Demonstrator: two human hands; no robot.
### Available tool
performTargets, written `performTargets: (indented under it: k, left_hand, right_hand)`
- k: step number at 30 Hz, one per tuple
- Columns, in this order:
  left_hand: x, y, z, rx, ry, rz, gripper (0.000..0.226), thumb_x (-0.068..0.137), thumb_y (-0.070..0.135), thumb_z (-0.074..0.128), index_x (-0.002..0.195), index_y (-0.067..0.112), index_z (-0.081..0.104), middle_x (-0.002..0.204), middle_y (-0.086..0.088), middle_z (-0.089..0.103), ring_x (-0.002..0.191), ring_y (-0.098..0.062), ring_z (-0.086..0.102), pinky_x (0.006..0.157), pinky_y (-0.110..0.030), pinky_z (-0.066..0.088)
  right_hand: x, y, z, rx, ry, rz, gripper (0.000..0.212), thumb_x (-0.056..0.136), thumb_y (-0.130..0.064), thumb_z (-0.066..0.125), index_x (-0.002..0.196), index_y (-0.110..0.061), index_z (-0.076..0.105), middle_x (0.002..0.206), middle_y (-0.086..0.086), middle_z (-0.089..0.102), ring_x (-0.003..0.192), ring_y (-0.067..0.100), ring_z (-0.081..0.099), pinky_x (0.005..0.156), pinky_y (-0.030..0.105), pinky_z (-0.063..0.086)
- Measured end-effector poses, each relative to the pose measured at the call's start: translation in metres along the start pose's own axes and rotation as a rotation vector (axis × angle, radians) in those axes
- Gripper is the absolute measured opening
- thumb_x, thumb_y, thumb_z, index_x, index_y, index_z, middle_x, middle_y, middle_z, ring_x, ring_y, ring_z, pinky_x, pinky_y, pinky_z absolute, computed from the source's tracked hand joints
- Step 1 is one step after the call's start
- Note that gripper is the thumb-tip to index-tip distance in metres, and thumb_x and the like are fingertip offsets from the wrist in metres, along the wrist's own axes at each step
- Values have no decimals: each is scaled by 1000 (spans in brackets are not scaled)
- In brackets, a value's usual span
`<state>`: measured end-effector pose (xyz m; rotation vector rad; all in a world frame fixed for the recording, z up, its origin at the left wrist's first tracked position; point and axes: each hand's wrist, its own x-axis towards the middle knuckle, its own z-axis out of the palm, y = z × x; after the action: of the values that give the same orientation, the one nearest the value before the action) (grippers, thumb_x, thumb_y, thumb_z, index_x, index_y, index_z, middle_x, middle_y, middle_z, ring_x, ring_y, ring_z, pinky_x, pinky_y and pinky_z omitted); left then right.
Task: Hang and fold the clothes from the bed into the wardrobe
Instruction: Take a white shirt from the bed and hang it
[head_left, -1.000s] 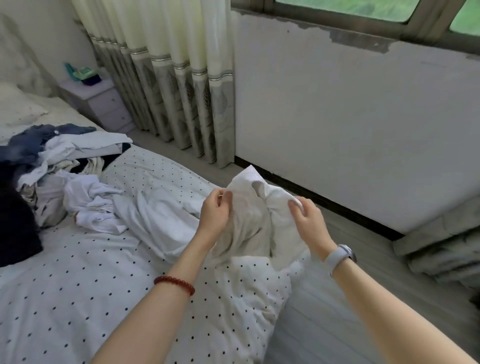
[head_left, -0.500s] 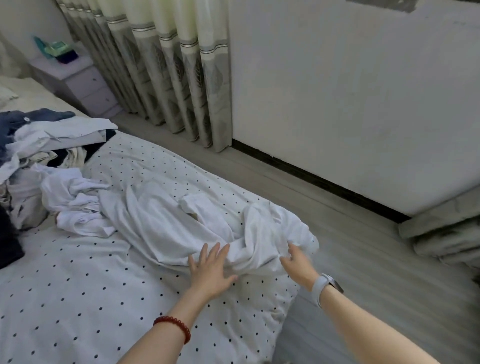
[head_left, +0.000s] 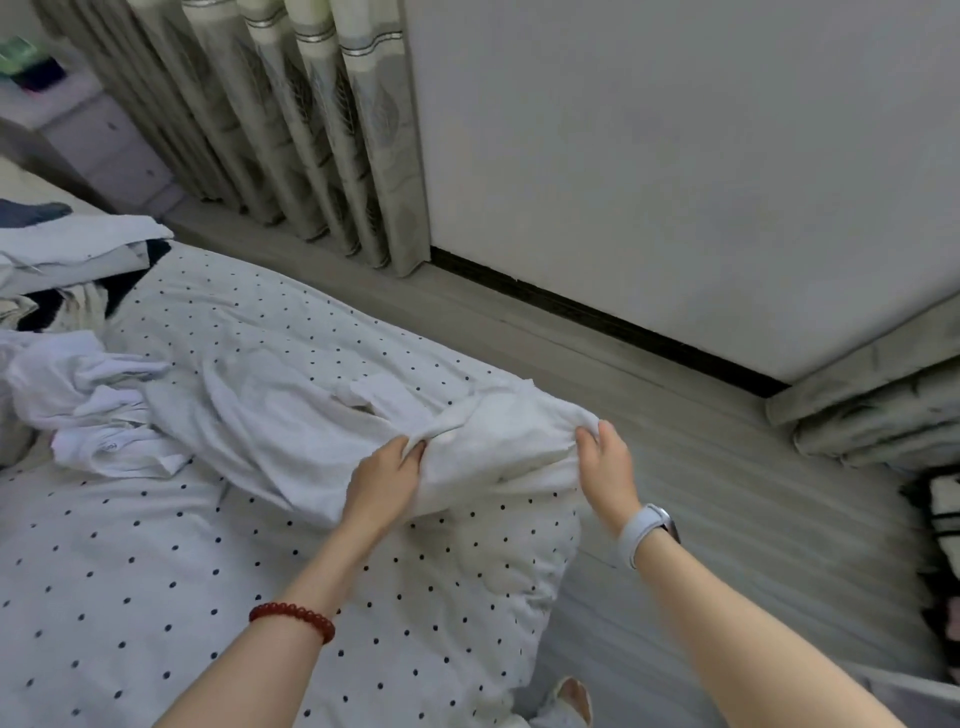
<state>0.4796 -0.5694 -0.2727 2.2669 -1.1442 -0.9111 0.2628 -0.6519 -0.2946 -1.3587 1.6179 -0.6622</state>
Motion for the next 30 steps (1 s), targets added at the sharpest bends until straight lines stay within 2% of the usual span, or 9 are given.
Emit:
performTargets:
  k: [8,11,13,15,18,21,25,28,30]
  left_hand:
    - [-39,112,11,-50,-291,373,29,95,26,42,66,26,39,64,10,48,67,-13,45,62,-28,33]
    - [-44,166,6,-43,-426,496,10,85,39,62,89,36,54,89,21,58,88,-3,56,76,-21,44]
    - [-39,205,-2,-38,-370,542,58,78,41,71,129,31,44,125,16,48,119,-7,47,96,-24,40]
    - [-41,244,-14,-19,-303,651,87,77,36,74,146,31,20,146,8,29,136,-12,28,110,-29,28]
    - [-66,303,-13,111,-378,922,103,74,28,77,145,42,3,157,9,4,144,-11,3,113,-26,8]
    - [-98,350,4,210,-503,1065,106,74,23,77,137,53,-4,156,12,-14,143,-10,-11,116,-36,7]
    - [-149,406,40,336,-653,1185,83,78,12,71,140,46,26,156,9,-11,142,-11,-10,116,-40,12]
    - [-166,426,62,349,-714,1275,53,74,23,72,125,26,57,149,8,20,139,-11,7,113,-35,18]
    - [-180,436,74,275,-700,1340,56,61,36,63,115,21,64,131,12,39,127,-6,27,104,-24,25]
  right_hand:
    - [17,-80,-128,-59,121,-350,20,94,-4,44,88,-18,58,76,0,59,72,15,50,65,23,38]
    - [5,-115,-201,-297,108,-592,26,91,-3,45,100,-20,63,88,-6,64,82,18,59,74,28,46]
    - [-11,-133,-241,-571,89,-790,29,89,-9,43,103,-28,60,86,-11,60,76,20,56,68,27,44]
    - [-29,-144,-271,-788,46,-936,30,87,-7,48,102,-32,54,89,-10,59,72,23,55,61,30,47]
    - [-61,-152,-317,-975,119,-1132,44,80,2,57,105,-32,48,96,-7,62,70,22,59,50,27,50]
    - [-89,-161,-357,-1010,123,-1210,28,86,-10,50,107,-29,52,90,-4,62,67,20,61,48,25,49]
    - [-131,-144,-410,-960,263,-1209,16,91,-24,43,103,-21,54,79,-3,63,62,19,61,47,26,46]
    - [-151,-121,-442,-869,463,-1110,14,91,-35,40,94,-21,43,67,-2,62,57,17,55,50,24,38]
    - [-163,-102,-461,-818,560,-1028,14,90,-37,42,92,-23,43,66,-1,62,58,16,53,52,26,39]
